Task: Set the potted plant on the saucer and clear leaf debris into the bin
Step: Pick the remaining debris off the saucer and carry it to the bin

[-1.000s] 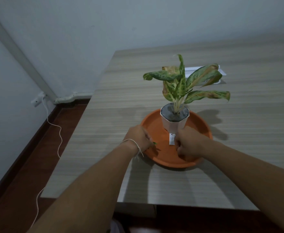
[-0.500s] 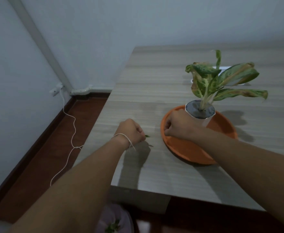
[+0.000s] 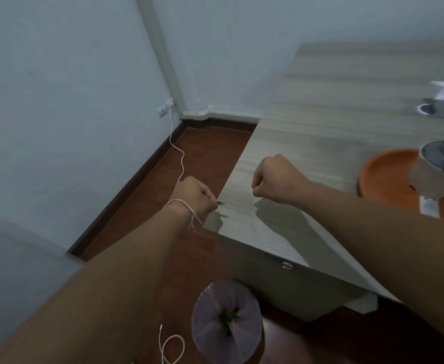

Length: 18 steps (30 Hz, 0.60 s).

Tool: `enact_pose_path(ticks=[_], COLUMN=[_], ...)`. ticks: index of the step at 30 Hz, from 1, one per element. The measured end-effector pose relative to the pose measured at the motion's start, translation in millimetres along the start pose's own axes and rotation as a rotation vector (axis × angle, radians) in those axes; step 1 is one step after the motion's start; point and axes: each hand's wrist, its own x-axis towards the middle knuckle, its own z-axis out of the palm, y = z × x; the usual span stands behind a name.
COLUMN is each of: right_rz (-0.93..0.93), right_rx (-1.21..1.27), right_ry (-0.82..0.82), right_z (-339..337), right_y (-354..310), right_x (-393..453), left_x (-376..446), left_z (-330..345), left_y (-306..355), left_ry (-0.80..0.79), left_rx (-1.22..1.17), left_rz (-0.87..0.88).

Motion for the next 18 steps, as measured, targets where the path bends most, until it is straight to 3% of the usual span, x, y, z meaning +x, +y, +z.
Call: enact_pose_path(ticks=[11,18], right_rz=[-0.141,-0.057], right_rx=[0.045,0.169], right_ry=[-0.18,-0.306], right_z=[111.1,186.5], right_y=[-118.4,-133.4], right_x=[20.9,-18.9], left_x=[-41.7,-86.0], left_z=[-42.1,9.8], left_y=[-135.8,-195.4], left_ry=[0.074,0.023], left_rx=[-0.132,-0.257], left_rz=[-0.281,-0.429])
